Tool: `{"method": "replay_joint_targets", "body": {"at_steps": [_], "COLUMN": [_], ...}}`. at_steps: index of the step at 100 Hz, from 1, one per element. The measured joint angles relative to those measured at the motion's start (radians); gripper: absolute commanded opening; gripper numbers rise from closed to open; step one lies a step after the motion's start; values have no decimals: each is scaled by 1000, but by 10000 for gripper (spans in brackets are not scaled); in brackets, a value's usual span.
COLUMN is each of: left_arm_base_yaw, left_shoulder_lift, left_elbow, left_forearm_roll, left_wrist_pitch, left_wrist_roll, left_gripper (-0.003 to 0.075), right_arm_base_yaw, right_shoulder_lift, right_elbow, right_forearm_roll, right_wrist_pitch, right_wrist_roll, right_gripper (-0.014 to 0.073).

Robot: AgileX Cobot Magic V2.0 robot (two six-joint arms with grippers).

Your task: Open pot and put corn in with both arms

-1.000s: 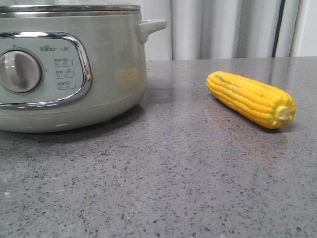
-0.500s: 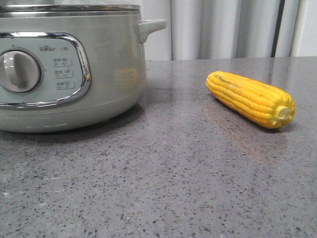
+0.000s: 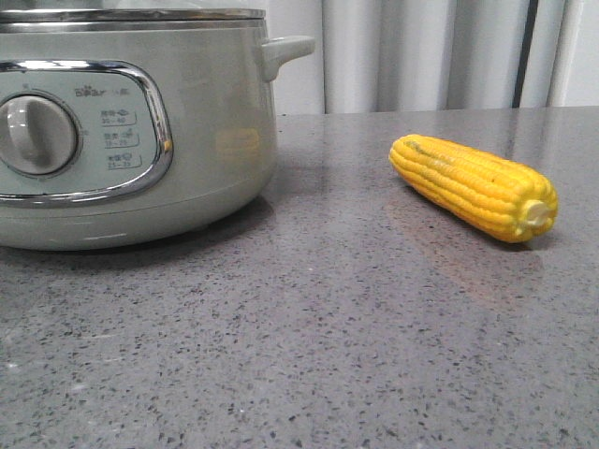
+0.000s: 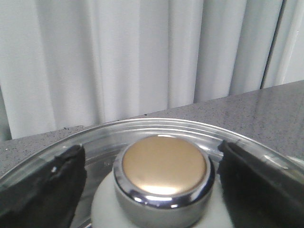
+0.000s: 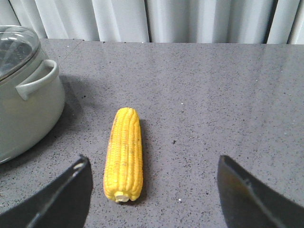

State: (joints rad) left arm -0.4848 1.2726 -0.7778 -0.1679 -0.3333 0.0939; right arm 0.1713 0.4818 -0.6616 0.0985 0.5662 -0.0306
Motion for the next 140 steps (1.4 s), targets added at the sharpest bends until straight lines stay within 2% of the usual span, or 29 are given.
{"method": "replay_joint_targets", "body": {"at_steps": [13,32,39,68,88,107,126,140], "left_arm_base_yaw": [-2,-2,-2,-2,33,187,461,673], "left_shoulder_lift": [0,0,0,-8,-102,-247,-371,-407], "left_elbow": [-2,-2,-8,-109,-184,-192,-192,-162], "left_forearm_roll": [0,0,-1,-10,-10,-10,7,14], "left_wrist_pitch": [-6,-6,-2,128,148,246,425,469], "left_wrist_roll": [0,-2,-2,-15,-17,-17,-17,-16], "left_gripper": [277,114,94,94,94,94,94,94], "right_arm_base_yaw": [0,0,0,0,0,0,2,28], "right_shoulder_lift": [0,0,0,0,2,2,2,2], "right_elbow": [0,0,0,0,0,0,0,0], "right_forearm_roll": [0,0,0,0,0,0,0,-2], "right_wrist_pitch": [0,0,0,0,0,-1,-2,-4], "right_wrist_roll": [0,0,0,0,0,0,0,0], "right_gripper": [479,479,479,479,479,479,479,479]}}
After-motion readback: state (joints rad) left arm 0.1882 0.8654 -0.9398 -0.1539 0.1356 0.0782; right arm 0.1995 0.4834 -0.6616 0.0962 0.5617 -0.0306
